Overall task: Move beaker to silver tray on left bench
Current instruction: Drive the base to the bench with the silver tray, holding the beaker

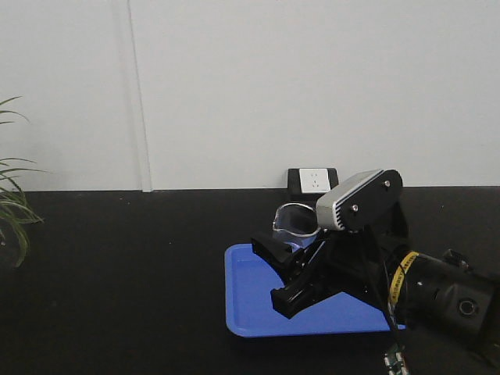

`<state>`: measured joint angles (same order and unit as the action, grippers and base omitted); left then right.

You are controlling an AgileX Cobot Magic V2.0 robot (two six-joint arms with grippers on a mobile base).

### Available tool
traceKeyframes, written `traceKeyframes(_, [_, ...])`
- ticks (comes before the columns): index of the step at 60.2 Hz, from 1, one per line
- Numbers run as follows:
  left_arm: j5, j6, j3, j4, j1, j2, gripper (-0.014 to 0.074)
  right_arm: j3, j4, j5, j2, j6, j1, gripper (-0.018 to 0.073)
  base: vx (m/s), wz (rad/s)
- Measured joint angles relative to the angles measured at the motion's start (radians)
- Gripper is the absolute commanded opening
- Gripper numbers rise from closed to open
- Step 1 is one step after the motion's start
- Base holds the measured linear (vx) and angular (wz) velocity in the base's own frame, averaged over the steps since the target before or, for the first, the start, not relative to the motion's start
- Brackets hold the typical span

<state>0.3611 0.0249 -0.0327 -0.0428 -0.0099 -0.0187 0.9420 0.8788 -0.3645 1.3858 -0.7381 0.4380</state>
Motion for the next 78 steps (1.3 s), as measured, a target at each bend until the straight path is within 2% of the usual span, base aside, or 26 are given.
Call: traceKeyframes(78, [0.000, 0.000, 0.000, 0.000, 0.000, 0.000, 0.0001, 0.000, 0.000, 0.000, 0.000, 0.000, 0.000, -0.0011, -0.31, 0.06])
